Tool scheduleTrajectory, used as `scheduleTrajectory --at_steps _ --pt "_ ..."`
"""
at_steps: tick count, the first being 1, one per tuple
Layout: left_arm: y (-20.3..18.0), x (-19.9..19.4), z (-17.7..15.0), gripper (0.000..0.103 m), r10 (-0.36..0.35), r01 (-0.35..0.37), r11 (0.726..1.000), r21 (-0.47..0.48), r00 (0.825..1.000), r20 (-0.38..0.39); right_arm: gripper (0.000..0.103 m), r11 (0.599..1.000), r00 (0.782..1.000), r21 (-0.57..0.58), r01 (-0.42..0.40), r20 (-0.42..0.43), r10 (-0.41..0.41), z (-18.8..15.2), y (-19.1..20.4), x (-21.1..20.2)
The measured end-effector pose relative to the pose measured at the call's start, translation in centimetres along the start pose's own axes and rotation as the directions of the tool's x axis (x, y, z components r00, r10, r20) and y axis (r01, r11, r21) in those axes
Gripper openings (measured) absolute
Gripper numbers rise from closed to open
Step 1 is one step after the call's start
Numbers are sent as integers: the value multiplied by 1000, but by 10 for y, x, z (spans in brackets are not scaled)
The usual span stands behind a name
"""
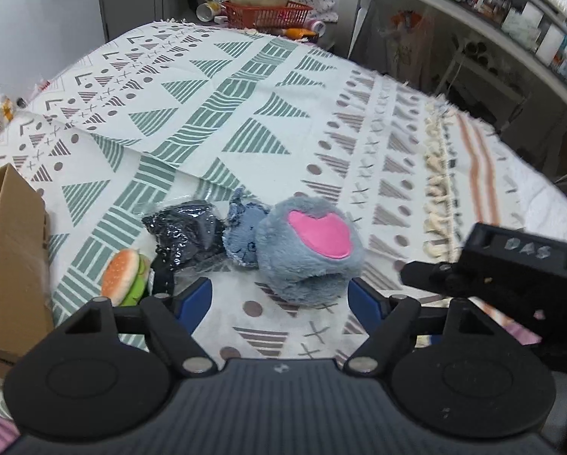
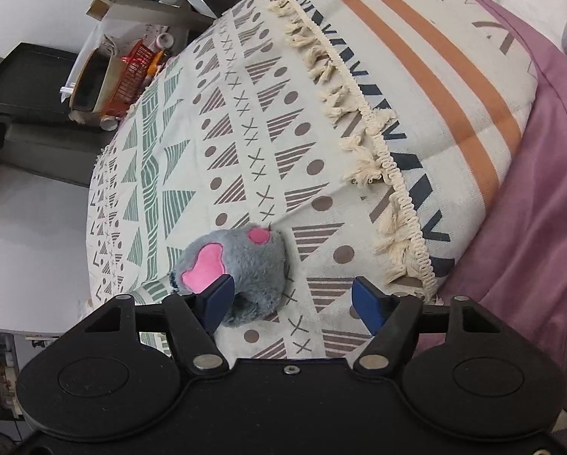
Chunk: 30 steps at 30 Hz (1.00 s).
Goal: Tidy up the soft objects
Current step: 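Move both grippers to the grey plush and close them on it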
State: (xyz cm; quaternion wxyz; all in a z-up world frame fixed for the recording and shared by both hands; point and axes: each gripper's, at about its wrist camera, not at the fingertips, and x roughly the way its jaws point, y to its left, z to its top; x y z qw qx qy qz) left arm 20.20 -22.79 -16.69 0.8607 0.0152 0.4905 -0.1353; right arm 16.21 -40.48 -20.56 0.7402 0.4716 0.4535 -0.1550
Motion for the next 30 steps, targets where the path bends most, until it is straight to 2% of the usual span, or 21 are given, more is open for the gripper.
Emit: scheduleTrajectory --at_steps 6,9,11,14,19,22,30 --pt "4 30 0 73 22 -22 1000 -10 999 -39 69 1000 999 23 -8 -41 8 2 -4 10" --pt "5 38 3 72 29 -29 1000 -5 999 -23 69 999 997 31 -11 -71 14 4 -5 18" --pt "3 39 6 65 32 -32 999 6 999 -7 69 999 994 47 -24 -102 28 4 -7 24" --pt "3 41 12 61 7 -7 1000 11 1000 18 69 996 991 85 -40 -124 50 6 -12 31" --pt "2 48 22 52 -38 38 999 14 999 23 54 977 984 192 -97 -128 123 13 -22 41" --pt "2 55 27 45 -76 76 997 -14 997 7 51 967 982 226 -116 -123 146 17 -25 46" --pt "0 66 31 31 -97 97 995 -28 995 6 51 977 982 163 -140 -99 158 19 -11 53"
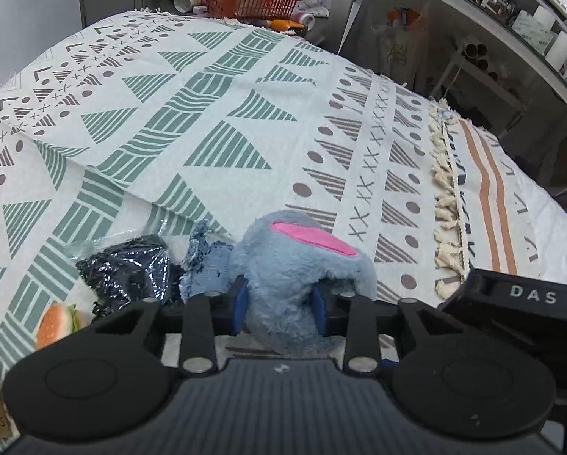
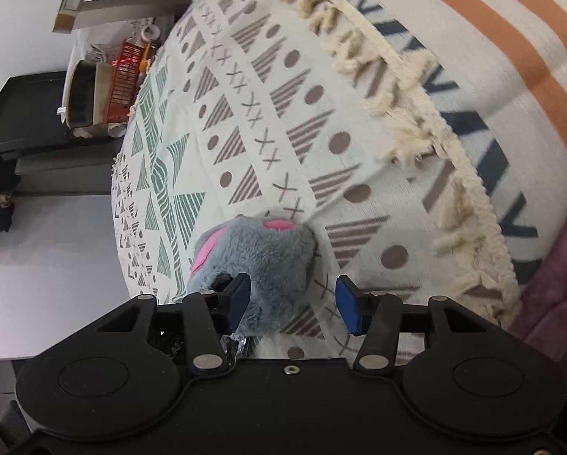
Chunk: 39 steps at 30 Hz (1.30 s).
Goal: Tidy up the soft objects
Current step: 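Move both grippers to the grey plush and close them on it, then lift the grey plush with both grippers and carry it over the box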
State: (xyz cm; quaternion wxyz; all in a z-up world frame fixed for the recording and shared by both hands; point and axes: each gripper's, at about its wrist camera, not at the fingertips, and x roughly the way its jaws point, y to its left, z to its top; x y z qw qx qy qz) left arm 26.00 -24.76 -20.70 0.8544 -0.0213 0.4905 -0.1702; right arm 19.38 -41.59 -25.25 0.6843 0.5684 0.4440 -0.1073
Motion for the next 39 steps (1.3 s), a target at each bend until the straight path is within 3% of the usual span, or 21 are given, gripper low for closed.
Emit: scheduleTrajectory --at_steps 9,19,26,35,39 --pt "5 -14 1 27 -55 54 996 -70 998 -17 46 997 1000 -68 -29 5 29 -2 11 1" --pt "7 -38 -9 24 -68 68 992 -104 998 -4 26 984 996 -172 -48 66 60 -17 21 -14" --pt "17 -67 -8 21 -41 46 991 -125 998 39 23 940 988 -338 -53 122 99 -38 48 -24" --pt "39 -101 -12 21 6 12 987 -163 994 113 22 887 978 -433 -160 52 201 -56 71 -22" --pt "55 -118 -13 21 29 1 981 -196 988 151 22 844 970 -497 -201 20 242 -69 87 -21"
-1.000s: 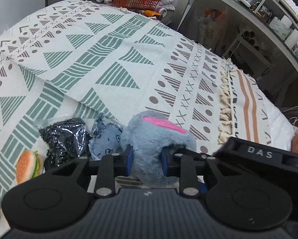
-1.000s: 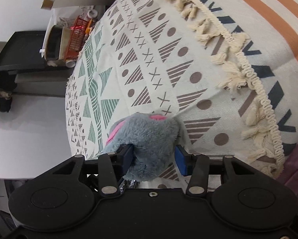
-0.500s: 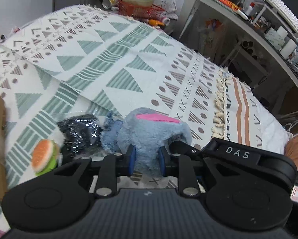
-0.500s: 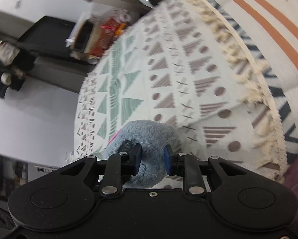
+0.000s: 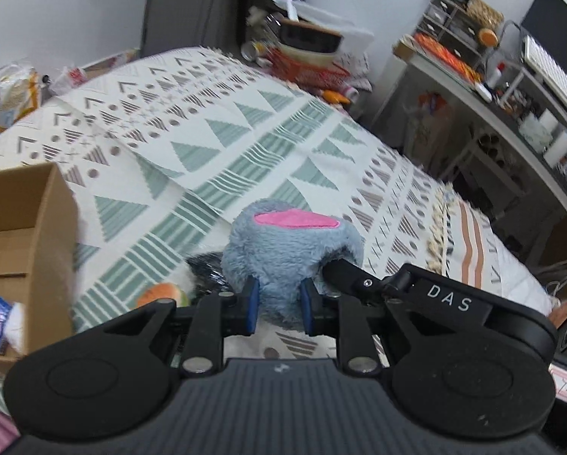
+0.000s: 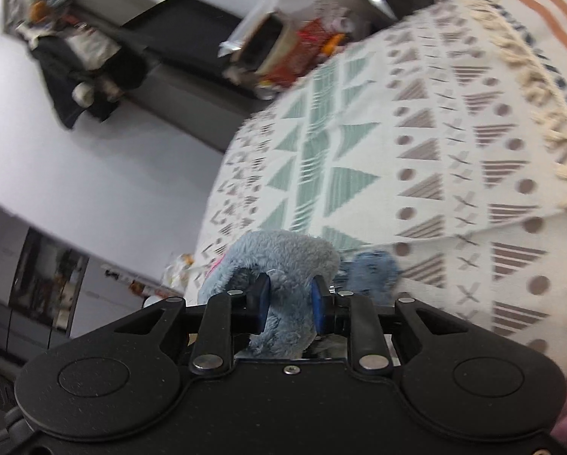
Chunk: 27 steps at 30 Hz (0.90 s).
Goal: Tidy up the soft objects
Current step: 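Lift the grey plush with both grippers and carry it over the box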
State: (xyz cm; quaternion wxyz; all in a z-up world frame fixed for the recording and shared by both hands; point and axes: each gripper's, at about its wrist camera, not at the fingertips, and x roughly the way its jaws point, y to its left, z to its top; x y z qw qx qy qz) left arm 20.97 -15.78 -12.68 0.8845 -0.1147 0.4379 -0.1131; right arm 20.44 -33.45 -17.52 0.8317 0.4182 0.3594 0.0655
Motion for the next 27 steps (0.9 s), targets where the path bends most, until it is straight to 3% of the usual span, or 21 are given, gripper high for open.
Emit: scheduleTrajectory --at_steps 9,15,27 --pt "31 -26 9 21 21 -20 1000 -7 999 35 22 995 997 -72 -76 -37 73 -15 30 5" --pt "51 -45 14 21 31 -30 1000 -7 998 63 22 988 987 -48 -145 -80 141 -20 49 12" --pt "118 -67 26 21 37 -29 996 -88 995 94 22 968 977 -178 -179 -151 153 -46 106 41"
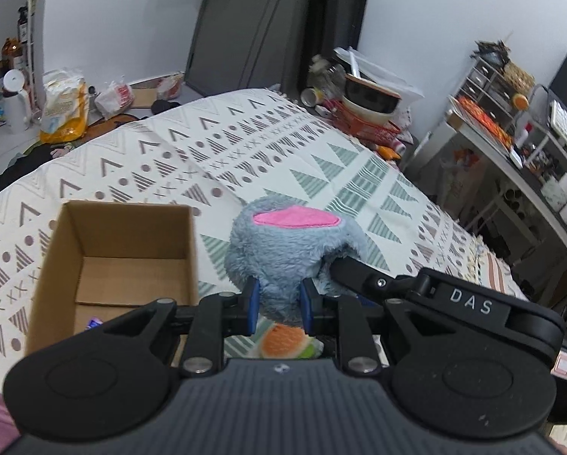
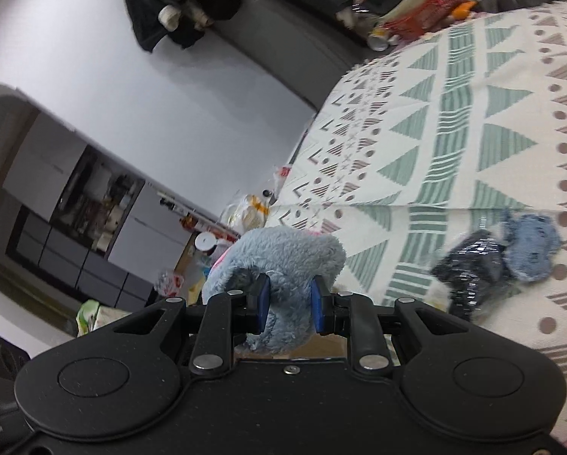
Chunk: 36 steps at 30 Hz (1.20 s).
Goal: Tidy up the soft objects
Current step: 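Lift the grey plush with both grippers and carry it over the box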
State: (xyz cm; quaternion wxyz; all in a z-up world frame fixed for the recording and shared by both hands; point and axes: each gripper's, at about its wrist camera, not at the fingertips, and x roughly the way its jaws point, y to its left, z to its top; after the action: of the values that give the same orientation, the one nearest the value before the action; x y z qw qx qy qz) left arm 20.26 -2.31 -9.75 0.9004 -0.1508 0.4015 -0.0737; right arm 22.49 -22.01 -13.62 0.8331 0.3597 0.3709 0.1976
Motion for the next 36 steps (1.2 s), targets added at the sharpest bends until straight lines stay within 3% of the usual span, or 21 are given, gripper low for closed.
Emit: scheduleTrajectory --at_steps 12,25,36 --pt "76 4 10 21 13 -10 990 -141 1000 20 22 996 996 -84 -2 -85 -5 -15 42 52" --pt "161 31 3 21 62 -68 947 -313 998 -31 20 992 980 -127 18 -192 -42 -42 67 127" --pt "184 59 1 20 103 -126 934 -335 991 -87 23 994 975 -92 64 -209 -82 -45 55 139"
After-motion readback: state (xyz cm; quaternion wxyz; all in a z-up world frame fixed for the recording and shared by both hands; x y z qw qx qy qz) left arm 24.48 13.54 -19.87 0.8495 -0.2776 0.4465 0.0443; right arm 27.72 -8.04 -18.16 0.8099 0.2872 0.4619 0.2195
